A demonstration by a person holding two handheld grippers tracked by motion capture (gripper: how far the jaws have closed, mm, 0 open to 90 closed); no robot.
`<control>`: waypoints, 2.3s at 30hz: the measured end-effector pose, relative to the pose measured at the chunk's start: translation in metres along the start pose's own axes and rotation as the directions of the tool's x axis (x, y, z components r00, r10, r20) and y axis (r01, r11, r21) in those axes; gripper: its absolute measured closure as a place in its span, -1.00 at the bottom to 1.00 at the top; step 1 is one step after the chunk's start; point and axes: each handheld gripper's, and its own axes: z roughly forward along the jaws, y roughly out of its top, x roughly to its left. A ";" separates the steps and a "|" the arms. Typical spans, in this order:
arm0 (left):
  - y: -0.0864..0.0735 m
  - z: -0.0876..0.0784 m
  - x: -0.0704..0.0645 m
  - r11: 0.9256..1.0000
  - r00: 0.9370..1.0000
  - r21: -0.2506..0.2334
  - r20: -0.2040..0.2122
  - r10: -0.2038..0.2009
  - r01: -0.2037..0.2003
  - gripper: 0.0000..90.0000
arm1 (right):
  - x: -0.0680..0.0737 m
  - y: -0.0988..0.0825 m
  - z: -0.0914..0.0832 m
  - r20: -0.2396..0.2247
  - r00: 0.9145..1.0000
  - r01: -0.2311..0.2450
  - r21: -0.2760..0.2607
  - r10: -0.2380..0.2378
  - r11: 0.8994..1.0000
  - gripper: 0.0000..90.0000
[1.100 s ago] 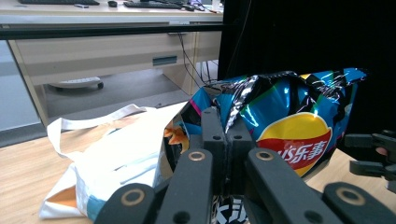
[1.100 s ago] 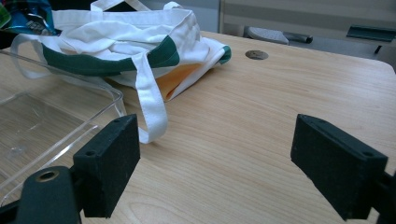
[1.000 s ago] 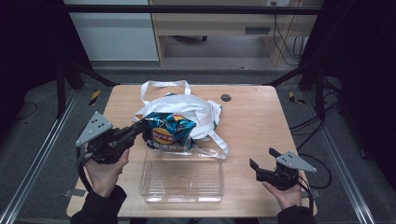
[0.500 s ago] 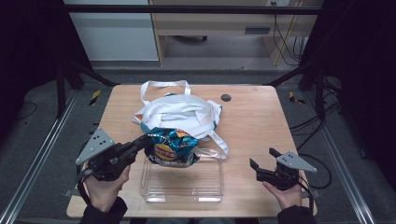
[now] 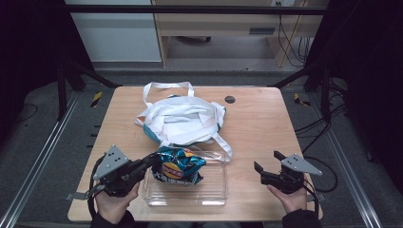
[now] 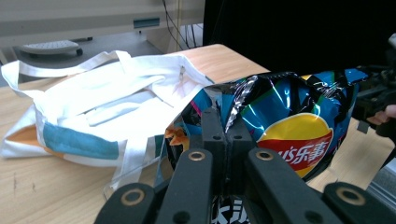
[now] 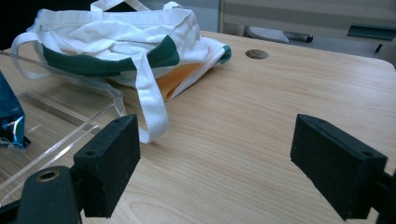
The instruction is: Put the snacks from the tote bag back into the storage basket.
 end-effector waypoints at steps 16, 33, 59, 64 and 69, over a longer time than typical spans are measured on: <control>-0.026 0.024 -0.003 1.000 1.000 0.006 0.016 -0.003 0.002 0.99 | 0.000 -0.002 0.002 -0.003 1.000 0.010 0.013 -0.010 1.000 -0.63; -0.025 0.023 -0.003 0.999 0.998 -0.040 -0.054 -0.018 0.015 0.93 | 0.001 -0.003 0.003 -0.006 1.000 0.012 0.021 -0.012 1.000 -0.63; -0.017 0.041 0.008 0.998 0.994 -0.046 -0.102 -0.043 0.039 0.99 | 0.000 -0.004 0.005 0.005 1.000 0.023 0.036 -0.023 0.999 -0.63; -0.015 0.047 0.013 0.998 0.992 -0.040 -0.120 -0.043 0.038 0.99 | 0.000 -0.004 0.005 0.007 1.000 0.024 0.034 -0.024 0.999 -0.63; -0.013 0.054 0.017 0.999 0.990 -0.038 -0.136 -0.041 0.036 0.99 | 0.000 -0.004 0.006 0.006 1.000 0.024 0.037 -0.024 0.999 -0.63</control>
